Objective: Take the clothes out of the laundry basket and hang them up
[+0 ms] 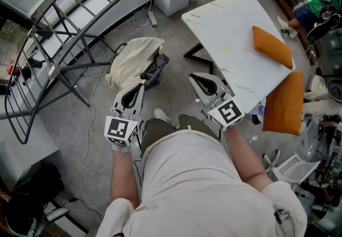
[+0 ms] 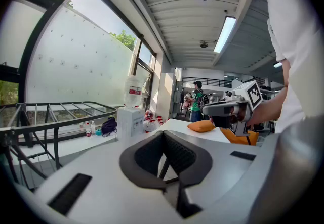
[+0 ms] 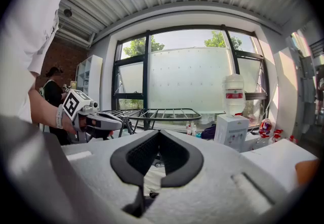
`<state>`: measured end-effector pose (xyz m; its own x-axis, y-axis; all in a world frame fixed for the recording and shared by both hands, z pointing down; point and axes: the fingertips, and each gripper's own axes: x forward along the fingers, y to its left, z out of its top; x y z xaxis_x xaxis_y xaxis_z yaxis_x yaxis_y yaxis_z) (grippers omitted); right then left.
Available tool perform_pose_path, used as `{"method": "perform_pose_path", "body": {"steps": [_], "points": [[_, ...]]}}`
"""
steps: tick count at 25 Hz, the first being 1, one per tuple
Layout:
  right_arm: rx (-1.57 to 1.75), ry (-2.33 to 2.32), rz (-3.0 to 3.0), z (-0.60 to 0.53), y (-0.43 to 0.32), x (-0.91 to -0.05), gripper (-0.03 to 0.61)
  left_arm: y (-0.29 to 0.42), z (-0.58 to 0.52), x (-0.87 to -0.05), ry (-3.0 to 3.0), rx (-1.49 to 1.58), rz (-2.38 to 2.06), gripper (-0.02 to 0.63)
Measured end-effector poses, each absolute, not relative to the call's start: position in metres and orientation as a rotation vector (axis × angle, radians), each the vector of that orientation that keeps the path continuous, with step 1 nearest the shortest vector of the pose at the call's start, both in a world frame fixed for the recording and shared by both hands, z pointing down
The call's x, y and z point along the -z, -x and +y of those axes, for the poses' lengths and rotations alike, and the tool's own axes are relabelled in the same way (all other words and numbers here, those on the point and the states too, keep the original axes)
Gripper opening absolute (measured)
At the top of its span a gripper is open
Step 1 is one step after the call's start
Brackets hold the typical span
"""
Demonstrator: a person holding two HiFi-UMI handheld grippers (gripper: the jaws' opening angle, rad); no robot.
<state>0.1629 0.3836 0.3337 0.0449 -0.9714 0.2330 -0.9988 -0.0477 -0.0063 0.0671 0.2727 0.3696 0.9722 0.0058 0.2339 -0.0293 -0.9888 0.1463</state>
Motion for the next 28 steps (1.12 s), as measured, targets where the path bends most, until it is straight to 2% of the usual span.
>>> {"method": "perform_pose_path", "body": {"steps": [9, 17, 28], "points": [[-0.360, -2.085, -2.063, 0.320, -0.160, -0.355, 0.005, -0.019, 0.211, -0.391, -2.900, -0.434, -0.207, 0.000], [-0.514, -1.939, -2.090, 0.254, -0.201, -0.412, 0.006, 0.012, 0.178, -0.434, -2.766, -0.542, -0.481, 0.001], [-0.716, -1.637, -2.170, 0.131, -0.299, -0.517, 0.026, -0.052, 0.096, -0.459, -2.544, -0.679, -0.856, 0.002]]}}
